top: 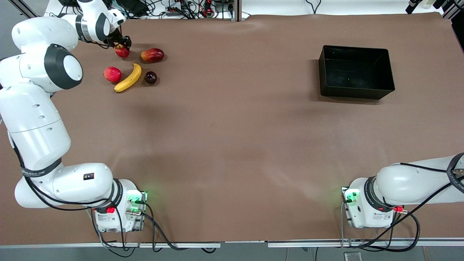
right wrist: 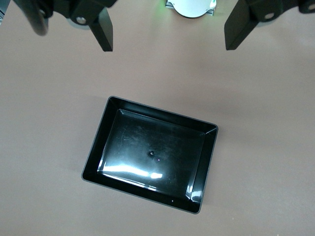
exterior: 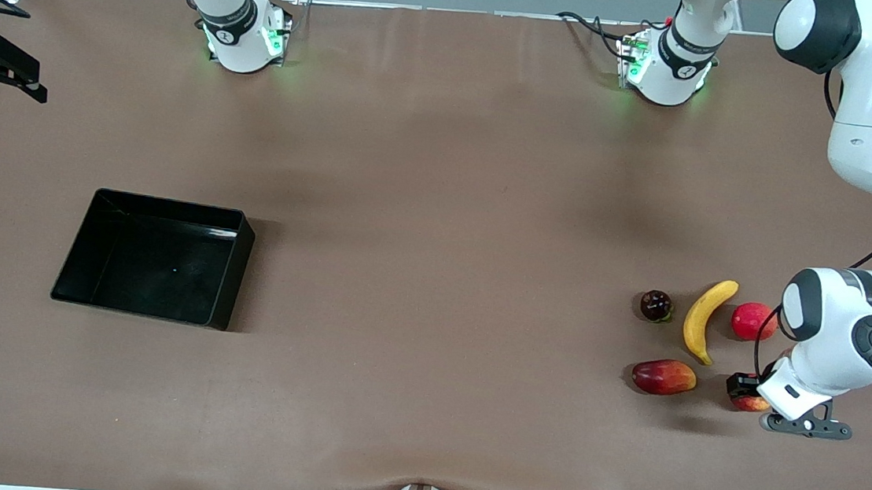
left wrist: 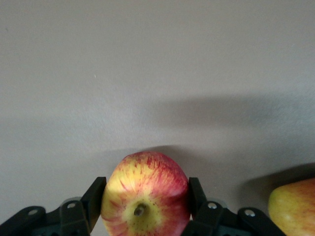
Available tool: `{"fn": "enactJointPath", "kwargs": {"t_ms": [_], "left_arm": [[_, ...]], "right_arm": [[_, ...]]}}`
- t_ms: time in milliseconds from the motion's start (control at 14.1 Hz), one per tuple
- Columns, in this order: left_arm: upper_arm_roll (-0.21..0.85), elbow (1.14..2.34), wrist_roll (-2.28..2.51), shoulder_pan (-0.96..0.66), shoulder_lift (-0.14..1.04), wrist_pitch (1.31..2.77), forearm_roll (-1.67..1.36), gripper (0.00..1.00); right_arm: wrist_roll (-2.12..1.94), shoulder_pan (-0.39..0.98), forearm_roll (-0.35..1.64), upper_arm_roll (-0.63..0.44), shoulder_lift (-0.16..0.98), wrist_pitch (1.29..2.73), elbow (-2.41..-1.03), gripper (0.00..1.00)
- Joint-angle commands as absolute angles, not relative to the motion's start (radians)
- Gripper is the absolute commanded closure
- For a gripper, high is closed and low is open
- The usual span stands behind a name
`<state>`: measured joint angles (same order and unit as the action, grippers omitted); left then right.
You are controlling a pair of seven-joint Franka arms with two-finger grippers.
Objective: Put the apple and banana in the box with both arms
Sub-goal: 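Lower the left gripper around the red-yellow apple and close it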
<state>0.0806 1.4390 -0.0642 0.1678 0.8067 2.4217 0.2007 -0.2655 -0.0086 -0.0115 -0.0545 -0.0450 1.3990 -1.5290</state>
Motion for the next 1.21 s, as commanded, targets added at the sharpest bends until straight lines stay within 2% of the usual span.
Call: {"fn": "enactJointPath", "kwargs": {"t_ms": [0,426,922,1135], "left_arm": [[0.09,1.451,-0.083,0.144,0.701,2.341,0.221,1.0],[0.178,1.447,-0.066,0.123,0.522,2.088,0.203,1.0],[0.363,1.451,0.145,0.124,0.445,1.941,0.187,1.0],[0.448,1.453,0.3,0.124,0.437,1.908,0.187,1.0]], "right_arm": [[-0.252,-0.014,-0.015,-0.052,-0.06,1.396,-1.54,0.0],[-0.253,-0.014,-0.015,-0.052,-0.06,1.396,-1.54,0.0],[-0.253,-0.017,-0.015,-0.052,-0.058,1.397,-1.539,0.0],[-0.262,-0.034,-0.021,-0.055,-0.022,1.414,-1.532,0.0]]}}
